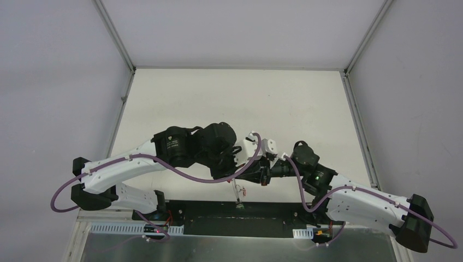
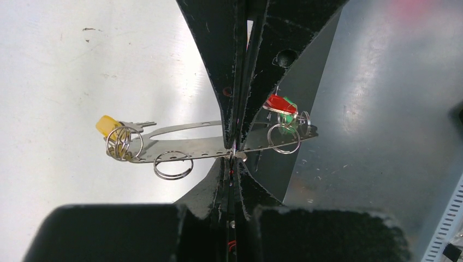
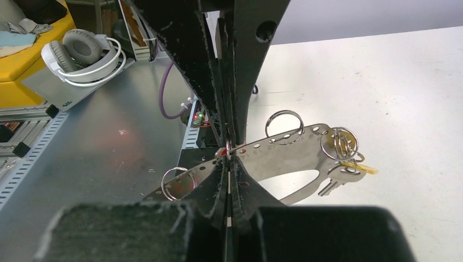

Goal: Put the keys on the keyring

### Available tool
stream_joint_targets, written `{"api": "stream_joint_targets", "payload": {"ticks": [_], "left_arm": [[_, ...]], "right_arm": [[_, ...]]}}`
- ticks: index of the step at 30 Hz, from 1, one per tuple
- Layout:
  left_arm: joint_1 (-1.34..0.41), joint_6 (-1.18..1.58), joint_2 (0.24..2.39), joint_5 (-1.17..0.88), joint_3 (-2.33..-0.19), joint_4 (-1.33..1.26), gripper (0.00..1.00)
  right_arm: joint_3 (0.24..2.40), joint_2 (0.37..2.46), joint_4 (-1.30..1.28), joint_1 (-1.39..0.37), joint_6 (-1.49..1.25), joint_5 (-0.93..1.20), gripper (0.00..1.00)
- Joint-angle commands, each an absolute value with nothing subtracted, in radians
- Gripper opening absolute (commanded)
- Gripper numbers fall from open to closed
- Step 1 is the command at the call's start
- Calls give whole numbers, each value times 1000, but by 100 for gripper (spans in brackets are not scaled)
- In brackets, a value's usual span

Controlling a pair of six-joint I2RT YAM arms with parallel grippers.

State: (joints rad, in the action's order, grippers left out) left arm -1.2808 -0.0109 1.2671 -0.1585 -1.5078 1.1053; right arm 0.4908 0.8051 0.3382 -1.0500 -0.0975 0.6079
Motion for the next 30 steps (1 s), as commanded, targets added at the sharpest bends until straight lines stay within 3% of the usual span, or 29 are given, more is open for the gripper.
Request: {"api": "stream_joint_targets", "payload": {"ticks": [1, 11, 14, 16, 19, 22, 30], "left_arm": [[-1273, -3, 1216, -167, -1496, 1025, 0], [-1274, 26, 1167, -186, -1431, 954, 0], [-1273, 28, 1166, -179, -1430, 954, 0], [-1273, 29, 1165, -176, -1430, 954, 0], [-1273, 29, 1166, -178, -1430, 954, 0], [-1273, 31, 1167, -181, -1431, 954, 0], [-1273, 29, 1175, -191, -1433, 954, 0]], "right_arm": [[541, 795, 390, -1053, -87, 602, 0], [538, 761, 380, -1054, -91, 583, 1], [547, 757, 371, -1054, -93, 577, 31], [548, 753, 368, -1054, -90, 572, 35], [552, 750, 362, -1054, -80, 576, 33], [554, 751, 350, -1054, -68, 583, 20], [568, 767, 331, -1054, -50, 613, 0]]}}
